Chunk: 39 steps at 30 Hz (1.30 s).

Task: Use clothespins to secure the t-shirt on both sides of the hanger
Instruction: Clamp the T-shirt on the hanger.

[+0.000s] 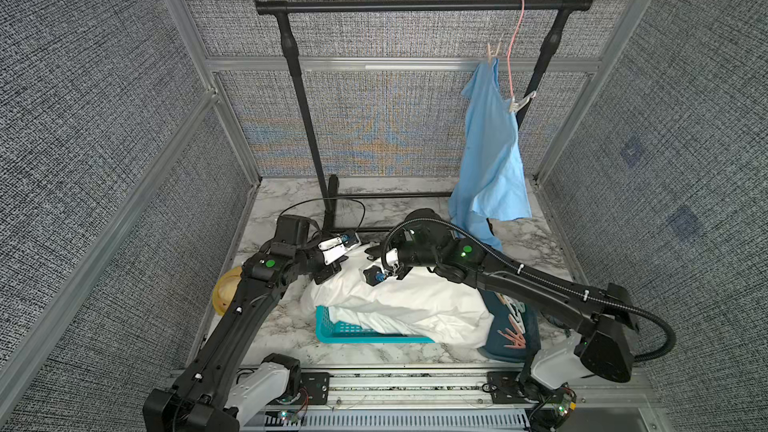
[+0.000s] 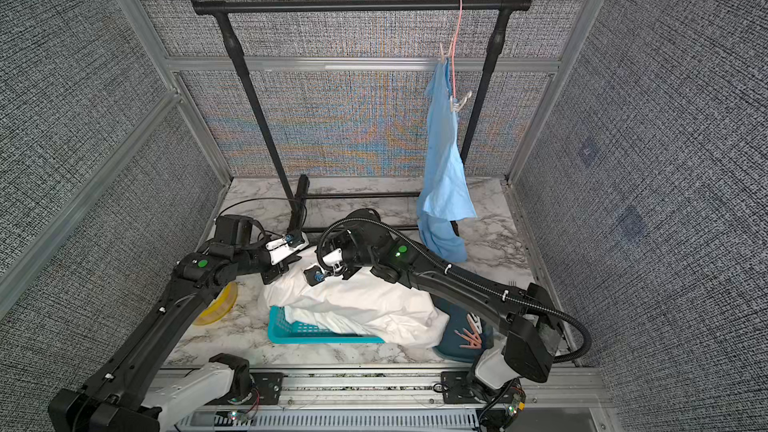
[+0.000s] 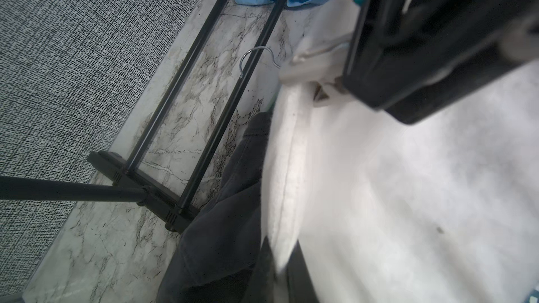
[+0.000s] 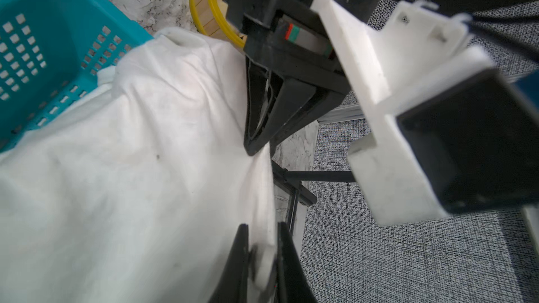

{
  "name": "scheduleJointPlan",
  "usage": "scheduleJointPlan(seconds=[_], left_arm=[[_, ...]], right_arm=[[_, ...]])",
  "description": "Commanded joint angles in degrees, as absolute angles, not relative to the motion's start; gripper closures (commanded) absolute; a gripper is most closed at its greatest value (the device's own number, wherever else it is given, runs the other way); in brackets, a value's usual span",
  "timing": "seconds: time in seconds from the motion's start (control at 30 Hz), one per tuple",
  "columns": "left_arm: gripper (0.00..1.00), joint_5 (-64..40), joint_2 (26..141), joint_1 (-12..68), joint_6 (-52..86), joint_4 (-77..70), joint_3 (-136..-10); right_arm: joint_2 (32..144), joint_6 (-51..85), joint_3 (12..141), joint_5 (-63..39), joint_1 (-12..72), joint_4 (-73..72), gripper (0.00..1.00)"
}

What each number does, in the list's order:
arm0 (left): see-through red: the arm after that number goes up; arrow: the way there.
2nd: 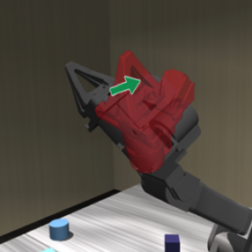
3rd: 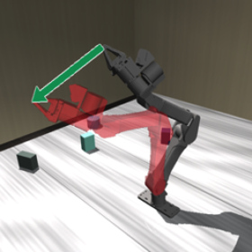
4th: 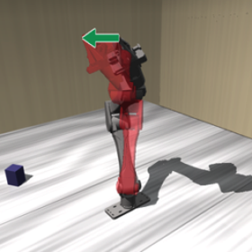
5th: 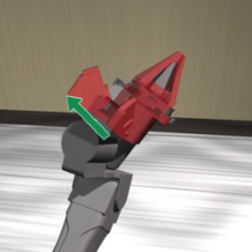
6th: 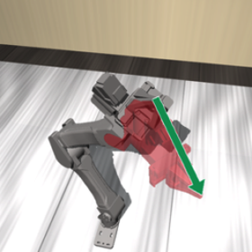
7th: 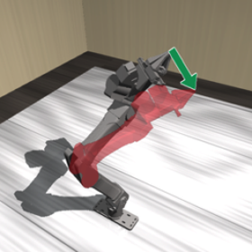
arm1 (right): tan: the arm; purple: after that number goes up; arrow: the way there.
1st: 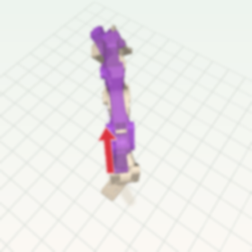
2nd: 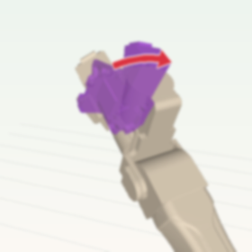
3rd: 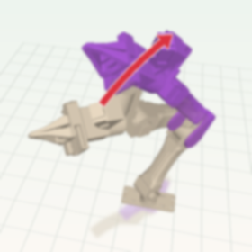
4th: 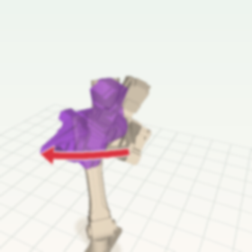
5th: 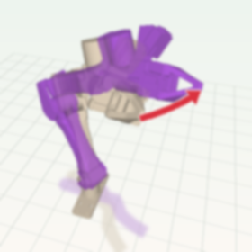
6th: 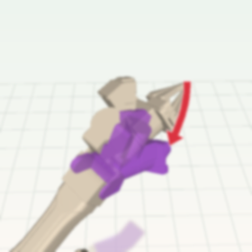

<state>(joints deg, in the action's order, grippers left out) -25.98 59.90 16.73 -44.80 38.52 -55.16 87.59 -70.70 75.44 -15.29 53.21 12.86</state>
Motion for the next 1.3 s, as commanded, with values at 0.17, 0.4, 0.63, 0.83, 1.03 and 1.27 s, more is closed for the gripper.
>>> scheduleJointPlan(seconds=[0.17, 0.4, 0.63, 0.83, 1.03, 1.27], left_arm=[[1.0, -30.81, 58.94, 16.65, -43.42, 36.31, -55.45], [1.0, -31.27, 57.25, 16.69, -42.38, 33.87, -54.72], [1.0, -31.07, 56.79, 16.55, -41.84, 32.66, -54.04], [1.0, -28.55, 57.83, 16.57, -44.53, 33.22, -53.35], [1.0, -28.23, 57.45, 16.6, -45.18, 32.94, -52.81], [1.0, -24.07, 56.13, 16.57, -43.47, 26.78, -51.37]], right_arm=[[89.98, -68.4, 78.25, -18.73, 52.65, 18.44, 1.0], [91.41, -68.23, 79.02, -16.83, 51.64, 20.1, 1.0], [89.88, -67.09, 78.57, -17.79, 50.54, 20.18, 1.0], [89.09, -64.18, 80.12, -19.46, 50.88, 19.32, 0.62], [89.0, -61.77, 83.67, -19.72, 51.36, 19.56, 0.35], [83.58, -62.95, 83.86, -16.88, 53.52, 22.4, 0.22]])
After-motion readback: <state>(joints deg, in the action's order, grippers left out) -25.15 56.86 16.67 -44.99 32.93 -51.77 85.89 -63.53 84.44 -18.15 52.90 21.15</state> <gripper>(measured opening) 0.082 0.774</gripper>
